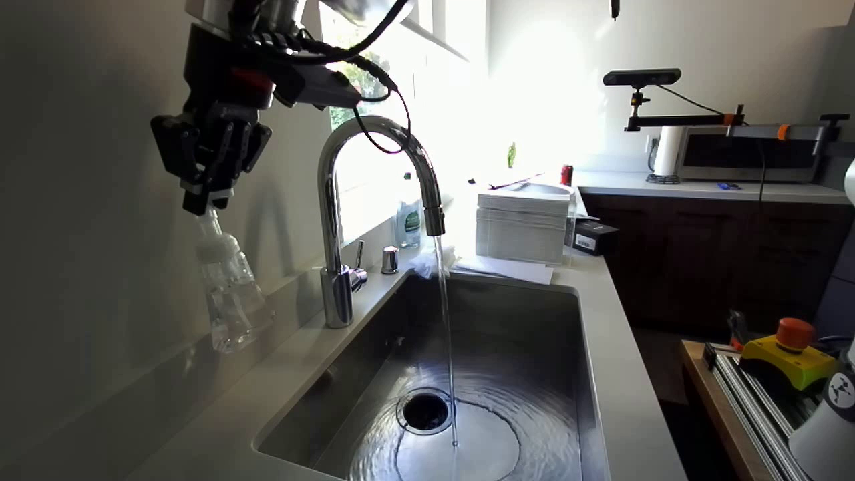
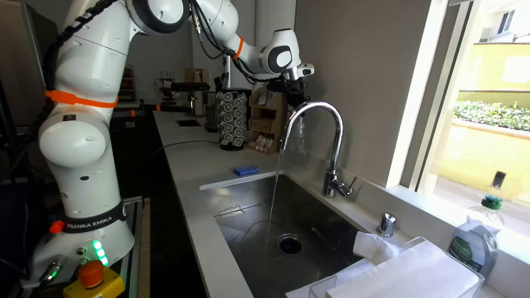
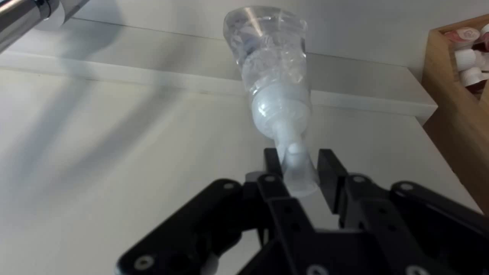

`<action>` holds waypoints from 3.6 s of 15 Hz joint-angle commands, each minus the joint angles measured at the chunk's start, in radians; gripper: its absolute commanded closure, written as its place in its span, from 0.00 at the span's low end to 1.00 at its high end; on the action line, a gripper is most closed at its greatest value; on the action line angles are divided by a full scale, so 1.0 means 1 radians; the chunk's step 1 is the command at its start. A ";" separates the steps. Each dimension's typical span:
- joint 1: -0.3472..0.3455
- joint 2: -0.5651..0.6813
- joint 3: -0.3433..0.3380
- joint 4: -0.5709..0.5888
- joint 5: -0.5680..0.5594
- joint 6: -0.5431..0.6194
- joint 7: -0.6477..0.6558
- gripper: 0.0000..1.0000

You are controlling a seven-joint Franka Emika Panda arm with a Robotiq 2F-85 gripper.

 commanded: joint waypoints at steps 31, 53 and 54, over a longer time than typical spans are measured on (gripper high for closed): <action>-0.214 0.146 0.207 -0.141 0.294 0.331 -0.577 0.44; -0.120 -0.007 0.144 -0.190 0.252 0.263 -0.287 0.00; -0.102 -0.022 0.129 -0.192 0.239 0.261 -0.246 0.00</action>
